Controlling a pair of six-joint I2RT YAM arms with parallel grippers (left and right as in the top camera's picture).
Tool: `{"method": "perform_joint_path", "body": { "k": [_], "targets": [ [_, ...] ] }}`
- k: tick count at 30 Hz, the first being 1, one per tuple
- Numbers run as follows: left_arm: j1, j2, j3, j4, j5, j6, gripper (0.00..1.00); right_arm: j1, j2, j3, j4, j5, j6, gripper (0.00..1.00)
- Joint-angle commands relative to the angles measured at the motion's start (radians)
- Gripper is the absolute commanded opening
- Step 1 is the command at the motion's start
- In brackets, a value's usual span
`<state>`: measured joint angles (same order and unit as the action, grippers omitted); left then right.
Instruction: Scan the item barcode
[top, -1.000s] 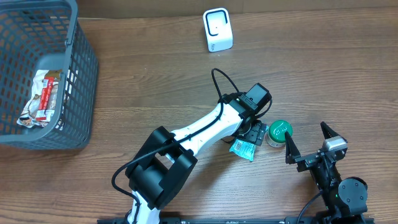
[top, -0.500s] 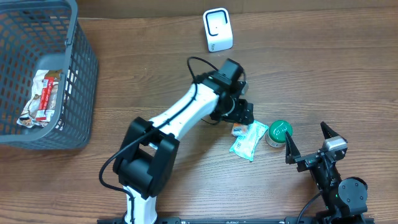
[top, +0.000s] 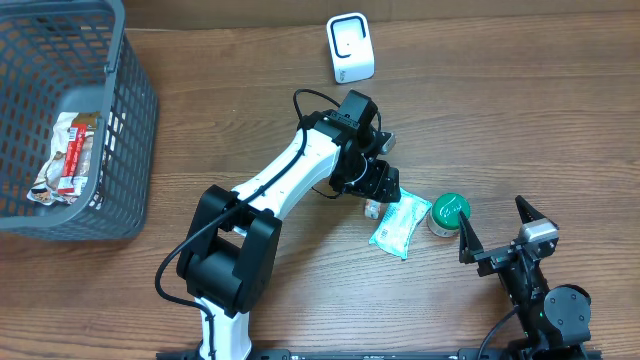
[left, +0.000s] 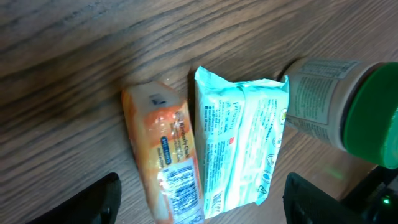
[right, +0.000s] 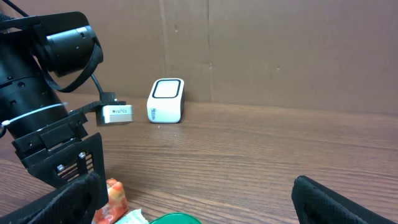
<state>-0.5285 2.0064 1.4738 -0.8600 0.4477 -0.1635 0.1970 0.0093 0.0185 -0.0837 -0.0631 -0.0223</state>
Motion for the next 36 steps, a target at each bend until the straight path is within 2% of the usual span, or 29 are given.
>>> {"method": "perform_joint_path", "body": {
  "k": [1,6,11,15,20,23,28,33,36],
  "targets": [
    [0.0,-0.032,0.019,0.0,-0.043,0.02,0.75,-0.002,-0.006,-0.01,0.003,0.009,-0.002,1.0],
    [0.004,-0.035,0.028,-0.002,-0.08,0.004,0.77,-0.002,-0.006,-0.01,0.003,0.009,-0.002,1.0],
    [0.02,-0.078,0.073,-0.006,-0.096,-0.01,0.84,-0.002,-0.006,-0.01,0.003,0.009,-0.002,1.0],
    [0.021,-0.151,0.093,-0.013,-0.129,-0.037,0.84,-0.002,-0.006,-0.01,0.003,0.009,-0.002,1.0],
    [-0.026,-0.203,0.093,-0.06,-0.275,-0.065,0.83,-0.002,-0.006,-0.01,0.003,0.009,-0.002,1.0],
    [-0.069,-0.2,0.092,-0.092,-0.357,-0.085,0.87,-0.002,-0.006,-0.01,0.003,0.009,-0.002,1.0],
    [-0.14,-0.195,0.086,-0.102,-0.373,-0.088,0.86,-0.002,-0.006,-0.01,0.003,0.009,-0.002,1.0],
    [-0.195,-0.195,0.085,-0.101,-0.377,-0.088,0.79,-0.002,-0.006,-0.01,0.003,0.009,-0.002,1.0],
    [-0.224,-0.195,0.08,-0.098,-0.378,-0.088,0.78,-0.002,-0.006,-0.01,0.003,0.009,-0.002,1.0]
  ]
}}
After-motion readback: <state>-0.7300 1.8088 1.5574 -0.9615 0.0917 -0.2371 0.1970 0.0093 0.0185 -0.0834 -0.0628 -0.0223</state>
